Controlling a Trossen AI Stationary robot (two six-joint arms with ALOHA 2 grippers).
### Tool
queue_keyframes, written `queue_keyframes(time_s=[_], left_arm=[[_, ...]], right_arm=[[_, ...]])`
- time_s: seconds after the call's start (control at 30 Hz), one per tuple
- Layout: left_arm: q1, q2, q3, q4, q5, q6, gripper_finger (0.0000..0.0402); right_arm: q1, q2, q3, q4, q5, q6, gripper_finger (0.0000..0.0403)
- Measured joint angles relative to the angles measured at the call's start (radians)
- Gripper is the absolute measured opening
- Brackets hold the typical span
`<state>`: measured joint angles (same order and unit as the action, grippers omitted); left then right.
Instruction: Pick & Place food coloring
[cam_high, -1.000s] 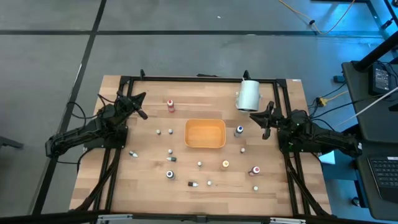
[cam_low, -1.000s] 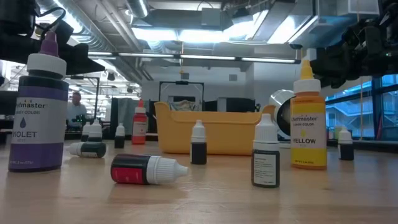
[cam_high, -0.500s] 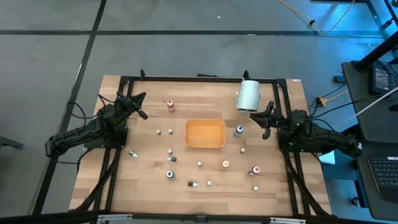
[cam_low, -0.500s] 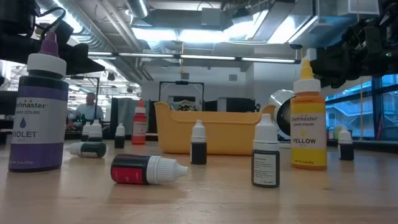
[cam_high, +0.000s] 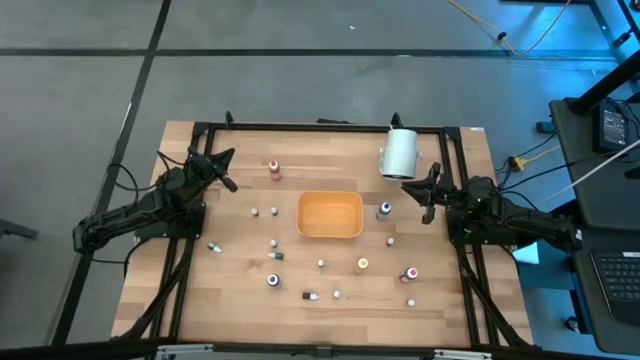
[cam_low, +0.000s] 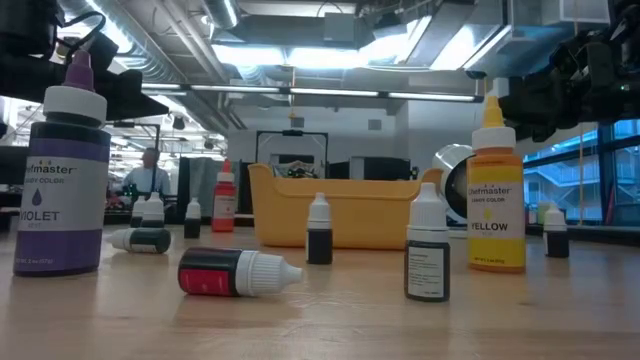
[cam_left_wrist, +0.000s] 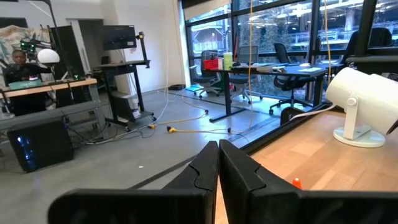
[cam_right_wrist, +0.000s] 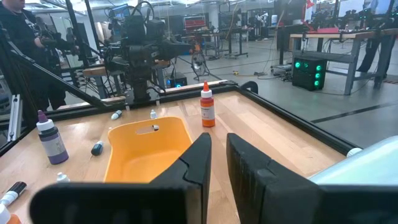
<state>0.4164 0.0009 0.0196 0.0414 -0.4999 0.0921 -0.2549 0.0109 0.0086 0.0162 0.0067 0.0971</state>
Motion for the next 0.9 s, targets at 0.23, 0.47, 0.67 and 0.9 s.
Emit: queue_keyframes(time_s=[0.23, 0.47, 0.67, 0.9], left_arm=[[0.000, 0.000, 0.000, 0.000, 0.000, 0.000, 0.0012], [0.000, 0.000, 0.000, 0.000, 0.000, 0.000, 0.0008], [0.000, 0.000, 0.000, 0.000, 0.000, 0.000, 0.0013], [0.000, 0.000, 0.000, 0.000, 0.000, 0.000, 0.0008]], right_arm=[[0.000, 0.000, 0.000, 0.000, 0.000, 0.000, 0.0055], [0.000, 0.000, 0.000, 0.000, 0.000, 0.022, 0.0055], [0.000, 0.000, 0.000, 0.000, 0.000, 0.197, 0.0055], [0.000, 0.000, 0.000, 0.010, 0.003, 0.347, 0.0055]])
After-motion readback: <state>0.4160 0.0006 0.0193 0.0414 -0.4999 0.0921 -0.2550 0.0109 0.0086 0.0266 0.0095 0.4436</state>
